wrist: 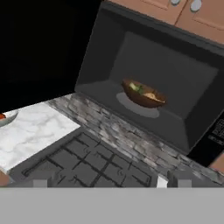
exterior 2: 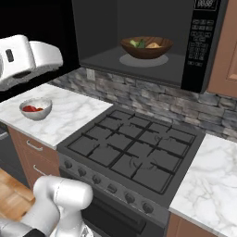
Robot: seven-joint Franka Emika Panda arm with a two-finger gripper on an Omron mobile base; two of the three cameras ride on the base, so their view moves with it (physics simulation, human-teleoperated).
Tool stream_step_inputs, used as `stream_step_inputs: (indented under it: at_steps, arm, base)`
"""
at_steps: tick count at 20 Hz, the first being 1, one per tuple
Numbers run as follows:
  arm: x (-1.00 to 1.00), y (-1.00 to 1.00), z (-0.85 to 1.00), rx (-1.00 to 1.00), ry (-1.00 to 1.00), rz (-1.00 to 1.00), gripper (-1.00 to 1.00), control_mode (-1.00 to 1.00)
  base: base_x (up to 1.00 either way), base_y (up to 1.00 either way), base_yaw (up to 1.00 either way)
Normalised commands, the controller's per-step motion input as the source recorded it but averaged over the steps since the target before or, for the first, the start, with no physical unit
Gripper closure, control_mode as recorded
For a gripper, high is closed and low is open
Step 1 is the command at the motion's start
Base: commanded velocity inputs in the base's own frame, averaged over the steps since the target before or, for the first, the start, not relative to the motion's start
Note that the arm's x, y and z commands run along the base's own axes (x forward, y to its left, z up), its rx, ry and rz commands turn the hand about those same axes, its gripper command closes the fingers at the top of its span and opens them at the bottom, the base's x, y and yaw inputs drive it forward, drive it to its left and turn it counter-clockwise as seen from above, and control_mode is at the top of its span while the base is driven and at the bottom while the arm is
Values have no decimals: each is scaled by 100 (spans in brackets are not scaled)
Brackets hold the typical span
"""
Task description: Place the bowl containing the onion and broccoli in the microwave. Close the microwave door and press the start button to microwave the meal.
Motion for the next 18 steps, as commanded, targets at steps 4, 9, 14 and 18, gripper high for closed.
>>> stream_step_inputs:
  at_steps: [4,9,14,18]
  arm:
    - [-17,47,-74,-49,-13,0,-100,-100]
    - [-3,53,-76,-42,-17,0,-100,-100]
    - [-50,44,13,-31,-20,0,-100,-100]
    - [-62,64,53,-30,-9,0,-100,-100]
  base:
    - [0,0,0]
    - [0,0,0]
    - [0,0,0]
    - [0,0,0]
